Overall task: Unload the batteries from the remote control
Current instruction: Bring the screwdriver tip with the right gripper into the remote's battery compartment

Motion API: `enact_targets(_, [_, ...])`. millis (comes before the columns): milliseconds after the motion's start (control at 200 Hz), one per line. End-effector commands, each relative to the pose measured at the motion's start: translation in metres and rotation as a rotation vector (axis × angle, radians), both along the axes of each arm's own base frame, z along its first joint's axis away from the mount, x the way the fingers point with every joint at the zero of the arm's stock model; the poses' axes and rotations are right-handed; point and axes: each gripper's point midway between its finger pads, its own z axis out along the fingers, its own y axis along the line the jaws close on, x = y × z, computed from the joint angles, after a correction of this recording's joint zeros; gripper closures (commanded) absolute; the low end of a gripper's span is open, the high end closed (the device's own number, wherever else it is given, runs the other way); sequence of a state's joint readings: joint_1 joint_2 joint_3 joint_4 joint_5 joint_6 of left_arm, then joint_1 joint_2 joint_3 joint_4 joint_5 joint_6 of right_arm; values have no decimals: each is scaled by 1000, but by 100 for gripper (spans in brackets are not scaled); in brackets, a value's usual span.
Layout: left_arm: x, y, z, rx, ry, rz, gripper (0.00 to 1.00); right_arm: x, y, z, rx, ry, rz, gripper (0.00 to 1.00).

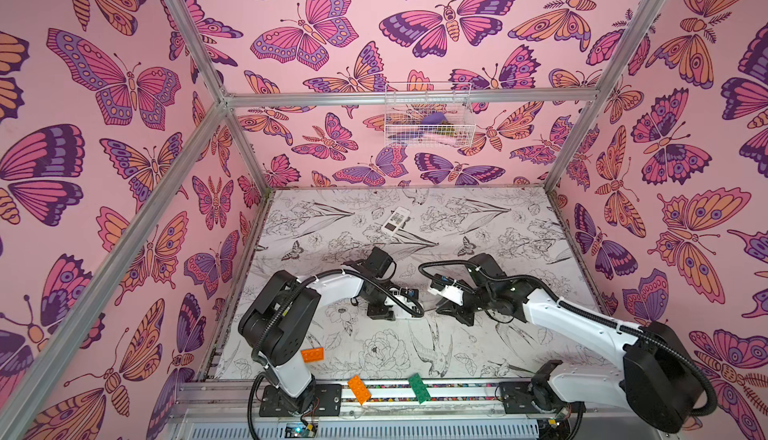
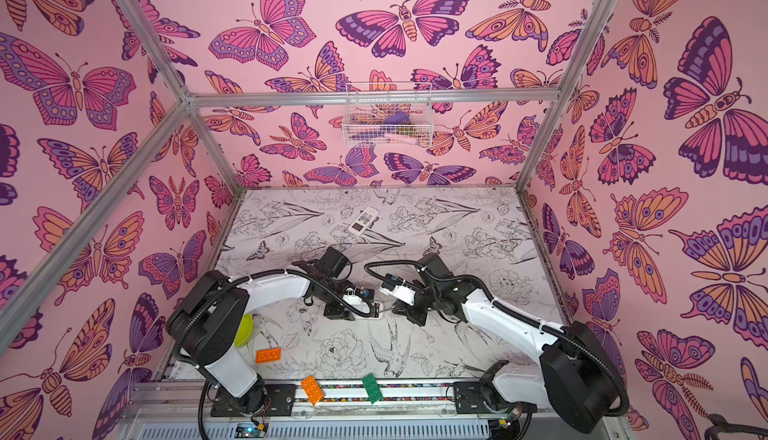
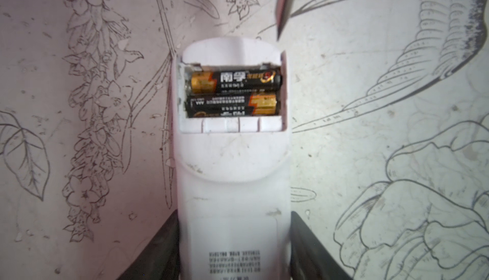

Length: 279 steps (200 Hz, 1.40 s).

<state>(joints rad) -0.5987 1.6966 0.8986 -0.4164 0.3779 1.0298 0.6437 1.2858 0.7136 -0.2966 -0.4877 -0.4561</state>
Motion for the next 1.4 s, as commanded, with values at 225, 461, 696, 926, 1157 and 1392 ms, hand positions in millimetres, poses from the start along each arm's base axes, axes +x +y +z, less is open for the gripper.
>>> enact_targets(225, [-17,20,-13,60,47,-24,55,24,16,2,4,106,-64,100])
enact_targets(461, [-20,22,-13,60,68,-18,57,35,19,-4,-11,123,-93,100])
enact_targets(696, [-19,23,-14,60,73,-13,57,36,22,-6,-10,146,-92,100])
enact_targets(926, [-20,24,-17,66,85,-8,57,35,24,-8,-18,157,-82,100])
enact_targets(1157, [-21,24,-17,65,90,-5,58,35,25,-10,-30,174,-77,100])
enact_targets(1392, [-21,24,-19,68,96,-2,58,32,28,-12,-34,191,-54,100])
